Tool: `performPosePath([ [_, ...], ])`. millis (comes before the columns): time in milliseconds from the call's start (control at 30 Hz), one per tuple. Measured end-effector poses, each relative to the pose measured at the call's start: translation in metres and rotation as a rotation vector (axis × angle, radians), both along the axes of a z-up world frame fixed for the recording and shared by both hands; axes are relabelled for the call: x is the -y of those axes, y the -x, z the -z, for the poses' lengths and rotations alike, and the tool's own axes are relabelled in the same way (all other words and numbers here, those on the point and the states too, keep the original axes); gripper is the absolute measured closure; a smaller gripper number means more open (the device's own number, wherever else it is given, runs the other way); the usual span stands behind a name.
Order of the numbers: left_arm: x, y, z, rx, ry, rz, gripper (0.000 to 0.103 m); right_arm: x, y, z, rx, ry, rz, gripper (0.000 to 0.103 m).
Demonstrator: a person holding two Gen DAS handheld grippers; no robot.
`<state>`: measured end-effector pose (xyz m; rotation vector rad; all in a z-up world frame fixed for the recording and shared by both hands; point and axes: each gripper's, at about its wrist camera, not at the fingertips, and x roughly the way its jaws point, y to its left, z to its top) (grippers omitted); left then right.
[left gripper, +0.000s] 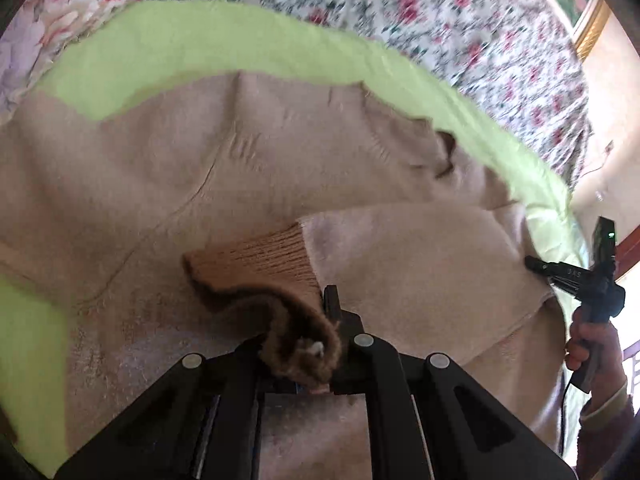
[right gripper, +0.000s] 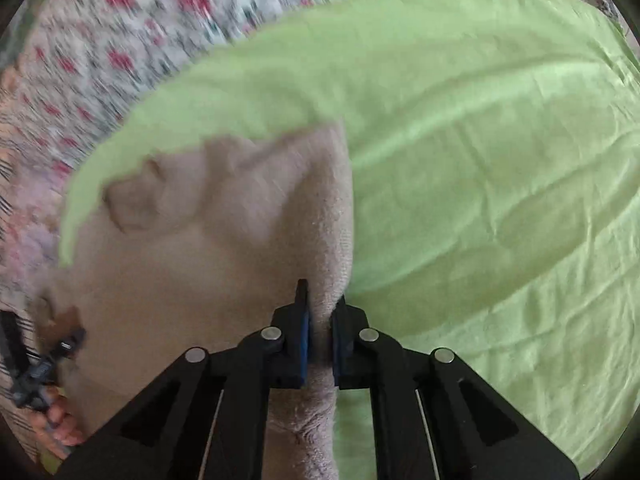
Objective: Fold small clothes
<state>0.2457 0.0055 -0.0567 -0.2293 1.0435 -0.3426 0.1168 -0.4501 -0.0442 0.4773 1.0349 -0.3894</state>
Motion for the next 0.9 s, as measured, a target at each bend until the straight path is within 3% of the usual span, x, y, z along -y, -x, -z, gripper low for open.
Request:
performPosePath([
  [100, -0.015, 0.005, -0.004, 0.003, 0.024, -0.011, 0.087, -0.021, 0.012, -0.036, 0.027, 0.17, 0.051, 0.082],
  [133, -0.019, 0.008, -0.005, 0.007, 0.019, -0.015, 0.085, -0.03, 0.018, -0.045, 0.082, 0.154, 0.037, 0.082],
  [200, -0.022, 0.01, -0.002, -0.005, 0.025, -0.016, 0.085, -0.05, 0.02, -0.046, 0.176, 0.022, -0.055, 0.081],
  [267, -0.023, 0.012, -0.003, -0.009, 0.021, -0.021, 0.085, -0.062, 0.013, -0.024, 0.114, -0.047, -0.102, 0.08],
  [333, -0.025, 0.018, -0.009, -0.006, 0.012, -0.024, 0.084, -0.054, 0.015, 0.003, 0.012, -0.051, -0.028, 0.081],
  [400, -0.031, 0.029, -0.017, 0.008, -0.008, -0.023, 0.08, -0.043, 0.031, 0.004, 0.076, -0.136, 0.036, 0.081],
  [500, -0.05, 0.052, -0.028, 0.02, -0.015, -0.053, 0.07, -0.053, 0.043, -0.015, 0.118, -0.134, 0.023, 0.073],
  [600, -0.081, 0.082, -0.039, 0.01, -0.023, -0.137, 0.047, -0.074, 0.055, -0.03, 0.194, -0.188, -0.036, 0.06],
  [700, -0.114, 0.118, -0.061, 0.05, -0.049, -0.275, 0.037, -0.102, 0.064, -0.039, 0.224, -0.209, -0.087, 0.059],
  [733, -0.125, 0.13, -0.069, 0.07, -0.067, -0.322, 0.023, -0.111, 0.062, -0.04, 0.227, -0.216, -0.099, 0.059],
  [767, -0.14, 0.142, -0.077, 0.089, -0.09, -0.385, 0.015, -0.119, 0.062, -0.041, 0.231, -0.227, -0.112, 0.059],
  [900, -0.181, 0.143, -0.083, 0.093, -0.101, -0.483, 0.015, -0.147, 0.059, -0.039, 0.216, -0.261, -0.162, 0.059],
])
